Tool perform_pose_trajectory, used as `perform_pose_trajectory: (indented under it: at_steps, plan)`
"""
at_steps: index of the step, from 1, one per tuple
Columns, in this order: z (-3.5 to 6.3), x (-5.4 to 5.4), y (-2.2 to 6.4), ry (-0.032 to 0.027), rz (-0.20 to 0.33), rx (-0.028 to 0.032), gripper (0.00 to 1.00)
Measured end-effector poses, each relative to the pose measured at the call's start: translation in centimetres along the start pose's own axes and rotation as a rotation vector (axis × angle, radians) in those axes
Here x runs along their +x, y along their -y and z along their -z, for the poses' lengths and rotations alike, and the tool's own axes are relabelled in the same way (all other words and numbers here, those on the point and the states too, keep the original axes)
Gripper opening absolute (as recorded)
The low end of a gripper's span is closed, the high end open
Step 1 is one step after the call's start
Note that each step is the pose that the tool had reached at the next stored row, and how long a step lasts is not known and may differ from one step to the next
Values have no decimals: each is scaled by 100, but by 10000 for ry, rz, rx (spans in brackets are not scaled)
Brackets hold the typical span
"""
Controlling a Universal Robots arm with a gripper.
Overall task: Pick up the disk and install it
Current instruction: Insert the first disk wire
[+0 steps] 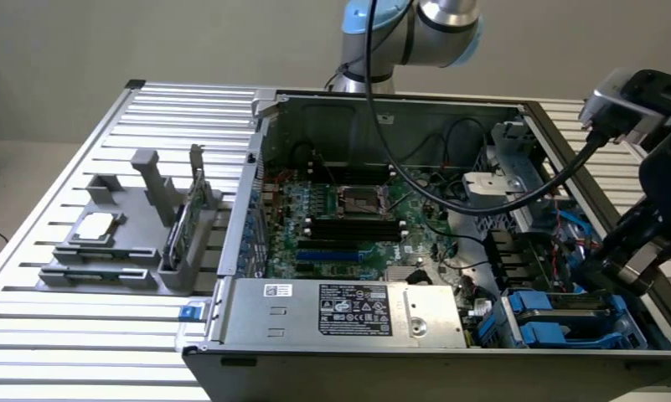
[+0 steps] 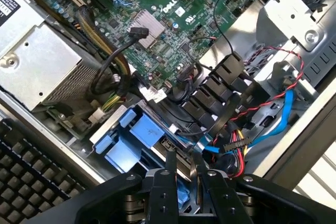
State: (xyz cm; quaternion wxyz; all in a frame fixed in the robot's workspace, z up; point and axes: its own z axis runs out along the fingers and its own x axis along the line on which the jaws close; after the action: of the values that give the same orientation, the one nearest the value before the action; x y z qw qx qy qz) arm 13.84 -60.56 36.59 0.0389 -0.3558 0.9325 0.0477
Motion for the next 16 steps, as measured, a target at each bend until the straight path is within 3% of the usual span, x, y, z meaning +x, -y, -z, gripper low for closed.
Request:
perform_pose_trajectory:
  at_steps: [12,16]
  plan:
    - [40,-4,-2,182,-1176,78,25]
    - [83,-9,-4,231,-1385,71,25]
